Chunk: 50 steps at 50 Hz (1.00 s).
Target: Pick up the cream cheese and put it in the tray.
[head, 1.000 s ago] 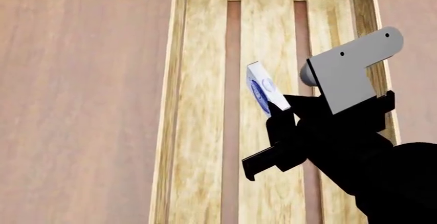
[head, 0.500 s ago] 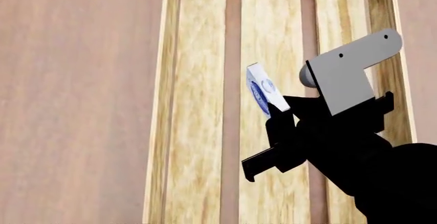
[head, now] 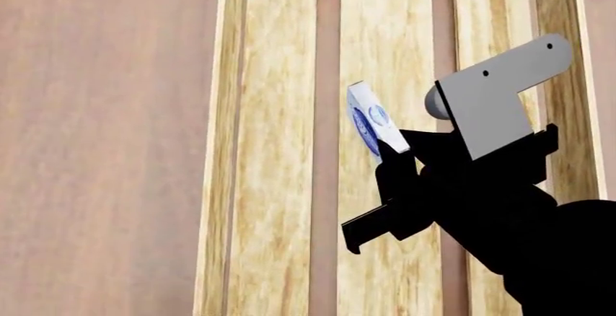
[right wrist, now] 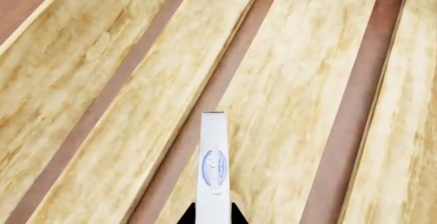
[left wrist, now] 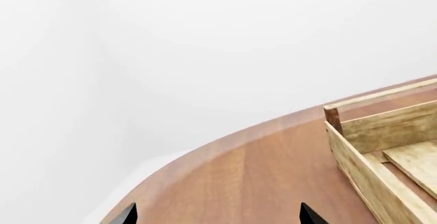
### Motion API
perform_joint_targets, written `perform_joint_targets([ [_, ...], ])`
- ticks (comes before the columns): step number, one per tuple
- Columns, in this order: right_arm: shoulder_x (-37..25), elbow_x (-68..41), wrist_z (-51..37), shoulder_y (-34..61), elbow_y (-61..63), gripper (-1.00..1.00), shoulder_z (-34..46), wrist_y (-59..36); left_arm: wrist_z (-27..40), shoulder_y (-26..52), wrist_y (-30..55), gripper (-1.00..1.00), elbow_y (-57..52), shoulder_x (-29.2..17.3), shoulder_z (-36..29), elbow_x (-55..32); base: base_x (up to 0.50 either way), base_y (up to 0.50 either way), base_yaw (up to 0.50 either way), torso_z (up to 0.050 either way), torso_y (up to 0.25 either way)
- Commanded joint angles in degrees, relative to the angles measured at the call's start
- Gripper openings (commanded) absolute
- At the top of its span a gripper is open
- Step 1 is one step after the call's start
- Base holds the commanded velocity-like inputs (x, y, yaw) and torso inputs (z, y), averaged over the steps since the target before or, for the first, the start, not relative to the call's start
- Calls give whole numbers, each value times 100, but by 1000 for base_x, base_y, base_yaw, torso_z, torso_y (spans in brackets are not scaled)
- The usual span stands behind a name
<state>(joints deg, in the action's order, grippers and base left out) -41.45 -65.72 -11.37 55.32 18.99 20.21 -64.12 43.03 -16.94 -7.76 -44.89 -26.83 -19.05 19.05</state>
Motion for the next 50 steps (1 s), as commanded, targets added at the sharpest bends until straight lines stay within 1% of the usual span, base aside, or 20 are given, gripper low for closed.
perform_joint_targets([
  [1,28,85,30,-58,-30,-100,45,34,-5,-3,-42,100,1,-17,-19,-25,0,0,0,0,0],
  [15,8,150,-1,46,7,-100,211,-80,-43,6,-37,100,1,-28,-57,-31,1,0,1,0,0],
  [16,-2,167,27,47,12,100,226,-67,-45,11,-30,100,2,-24,-57,-29,0,0,0,0,0],
  [35,-18,291,28,-24,-44,100,349,0,-37,8,-17,100,2,-32,-44,-12,0,0,0,0,0],
  [41,-45,178,-65,-15,99,100,301,-61,-36,9,-15,100,3,-32,-44,-13,0,0,0,0,0],
  [50,-147,-173,-363,188,518,100,212,-409,-40,12,-2,100,1,-30,-46,-6,0,0,0,0,0],
])
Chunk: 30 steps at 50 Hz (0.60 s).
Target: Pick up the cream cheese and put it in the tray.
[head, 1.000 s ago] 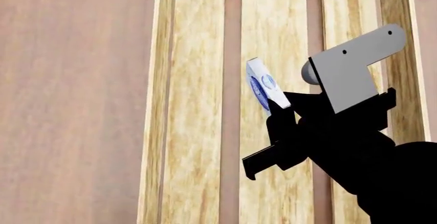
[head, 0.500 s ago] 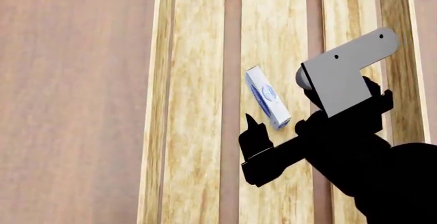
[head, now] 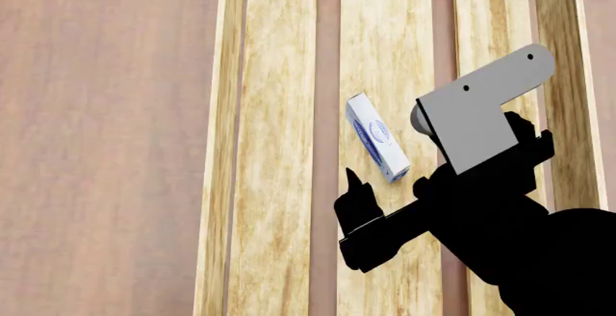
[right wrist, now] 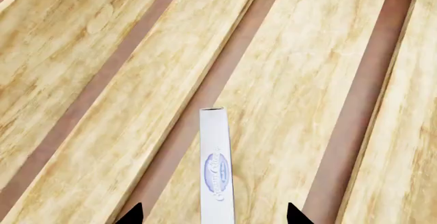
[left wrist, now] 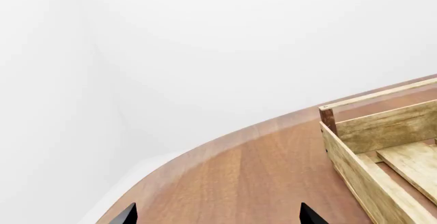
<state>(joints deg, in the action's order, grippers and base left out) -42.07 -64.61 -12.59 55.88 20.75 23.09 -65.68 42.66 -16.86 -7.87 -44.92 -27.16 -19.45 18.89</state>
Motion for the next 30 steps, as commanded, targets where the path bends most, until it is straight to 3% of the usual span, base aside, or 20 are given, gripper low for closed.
perform_joint_targets([
  [1,-104,-345,-270,158,395,100,-102,-289,-1,6,6,100,7,2,-5,4,0,0,0,0,0],
  [12,-253,-1315,-1040,652,1045,100,-399,-914,14,-9,-11,100,0,-7,8,-12,0,0,0,0,0],
  [30,-843,-2453,-1817,693,1659,100,-859,-1011,8,-7,43,100,-38,0,31,-39,0,0,0,0,0],
])
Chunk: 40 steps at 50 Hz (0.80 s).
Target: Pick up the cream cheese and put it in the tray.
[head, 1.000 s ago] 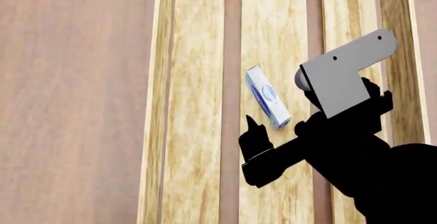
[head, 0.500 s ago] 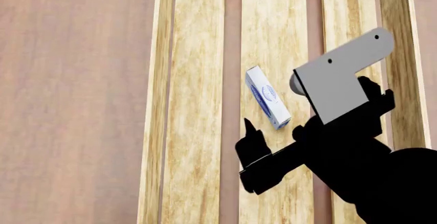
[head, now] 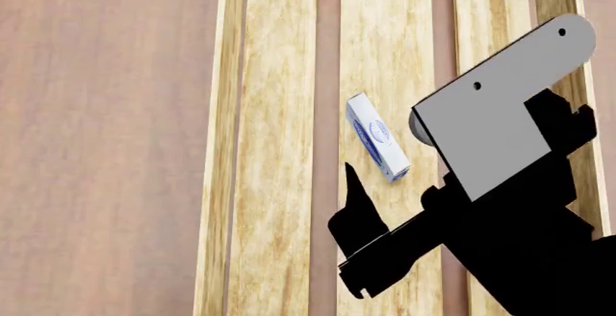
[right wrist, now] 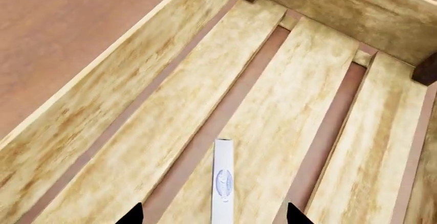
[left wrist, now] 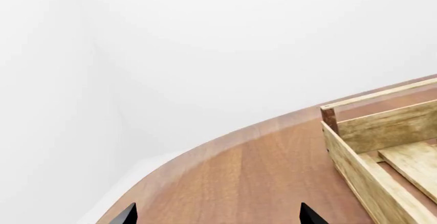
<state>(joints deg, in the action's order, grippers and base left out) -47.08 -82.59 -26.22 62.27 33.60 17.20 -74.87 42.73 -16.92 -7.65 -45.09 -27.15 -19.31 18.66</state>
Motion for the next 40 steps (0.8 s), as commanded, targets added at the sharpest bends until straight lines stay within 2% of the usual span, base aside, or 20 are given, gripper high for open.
perform_joint_targets([
  [1,-386,-715,-489,42,397,100,-305,-75,0,3,24,100,-15,2,14,-11,0,0,0,0,0],
  [25,-1458,-1250,-690,-879,1102,100,-1325,537,17,-22,39,100,-46,-9,41,29,0,0,0,0,0],
  [33,-1772,-1281,-671,-1526,1246,100,-1938,847,46,-47,41,100,-77,-32,108,-6,0,0,0,0,0],
  [40,-1886,-1062,-577,-2431,1408,100,-2907,1113,70,-55,70,100,-117,-59,200,-58,0,0,0,0,0],
])
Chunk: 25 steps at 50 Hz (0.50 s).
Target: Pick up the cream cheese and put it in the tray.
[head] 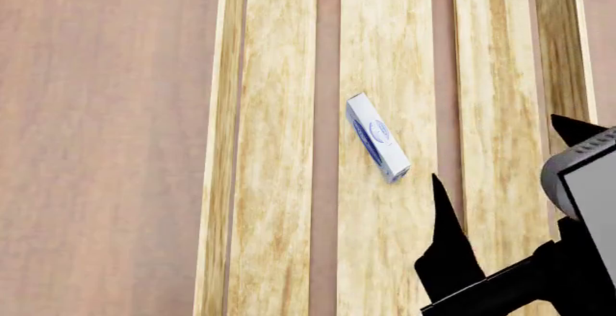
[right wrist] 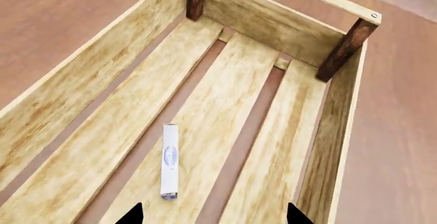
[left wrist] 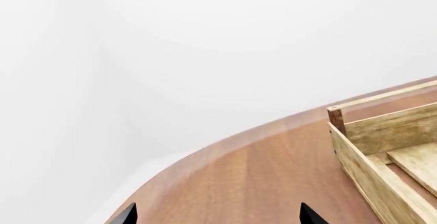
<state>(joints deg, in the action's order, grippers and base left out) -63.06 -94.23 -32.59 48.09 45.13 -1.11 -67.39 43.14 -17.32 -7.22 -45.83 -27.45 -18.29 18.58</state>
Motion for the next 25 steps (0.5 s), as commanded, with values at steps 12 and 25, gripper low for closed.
perform_joint_targets([
  [12,66,664,67,-1928,597,100,-2084,469,-50,83,234,100,-136,-78,249,-164,0,0,0,0,0],
  [25,717,1984,445,-2479,899,100,-2529,770,-947,1461,2234,100,-1214,-187,845,-908,0,0,0,0,0],
])
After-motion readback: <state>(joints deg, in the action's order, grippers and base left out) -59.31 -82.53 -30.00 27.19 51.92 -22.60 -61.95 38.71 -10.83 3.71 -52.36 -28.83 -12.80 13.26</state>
